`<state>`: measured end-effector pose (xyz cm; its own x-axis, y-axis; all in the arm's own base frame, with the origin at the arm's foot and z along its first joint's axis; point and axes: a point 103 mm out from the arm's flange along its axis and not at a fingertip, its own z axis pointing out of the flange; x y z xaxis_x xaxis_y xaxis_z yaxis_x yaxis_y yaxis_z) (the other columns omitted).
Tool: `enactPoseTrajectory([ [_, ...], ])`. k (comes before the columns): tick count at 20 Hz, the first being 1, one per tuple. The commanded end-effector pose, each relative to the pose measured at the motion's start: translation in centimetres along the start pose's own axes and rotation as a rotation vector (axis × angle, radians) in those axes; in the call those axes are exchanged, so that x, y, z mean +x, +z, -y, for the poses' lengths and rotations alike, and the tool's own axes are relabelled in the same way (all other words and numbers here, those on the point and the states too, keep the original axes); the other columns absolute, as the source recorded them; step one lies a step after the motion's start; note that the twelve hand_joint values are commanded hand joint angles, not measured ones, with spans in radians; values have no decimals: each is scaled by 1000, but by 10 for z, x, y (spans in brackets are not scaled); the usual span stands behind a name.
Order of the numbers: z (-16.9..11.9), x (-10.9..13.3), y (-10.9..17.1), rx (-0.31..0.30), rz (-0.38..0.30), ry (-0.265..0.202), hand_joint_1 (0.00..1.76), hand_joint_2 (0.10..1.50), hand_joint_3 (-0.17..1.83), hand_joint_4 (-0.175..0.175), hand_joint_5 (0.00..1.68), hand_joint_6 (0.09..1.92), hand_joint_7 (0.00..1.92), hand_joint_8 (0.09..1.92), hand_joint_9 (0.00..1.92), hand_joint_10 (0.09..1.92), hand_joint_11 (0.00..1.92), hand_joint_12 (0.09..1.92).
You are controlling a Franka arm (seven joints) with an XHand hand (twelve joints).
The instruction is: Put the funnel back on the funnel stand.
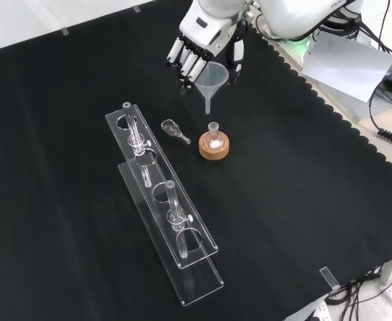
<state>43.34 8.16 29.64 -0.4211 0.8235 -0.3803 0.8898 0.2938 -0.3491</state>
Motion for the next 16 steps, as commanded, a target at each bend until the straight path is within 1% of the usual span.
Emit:
enactPoseTrajectory([
  [1, -2, -13, -16, 9, -5, 28, 797, 684, 549, -21, 621, 540, 747, 631, 1091, 362, 642, 1274],
  [4, -6, -24, -20, 14, -38, 44, 797, 684, 549, -21, 620, 543, 747, 632, 1091, 362, 647, 1272],
  [6, -11, -28, -25, 13, -45, 51, 797, 683, 550, -21, 619, 545, 746, 633, 1091, 362, 652, 1272],
  [10, -23, -49, -33, 10, -68, 72, 797, 683, 551, -21, 618, 549, 746, 634, 1091, 363, 660, 1269],
  [15, -39, -67, -46, 6, -57, 103, 797, 682, 552, -21, 616, 554, 746, 636, 1091, 364, 665, 1264],
  [16, -38, -69, -44, -10, -63, 107, 797, 682, 553, -21, 616, 555, 746, 636, 1091, 364, 665, 1263],
])
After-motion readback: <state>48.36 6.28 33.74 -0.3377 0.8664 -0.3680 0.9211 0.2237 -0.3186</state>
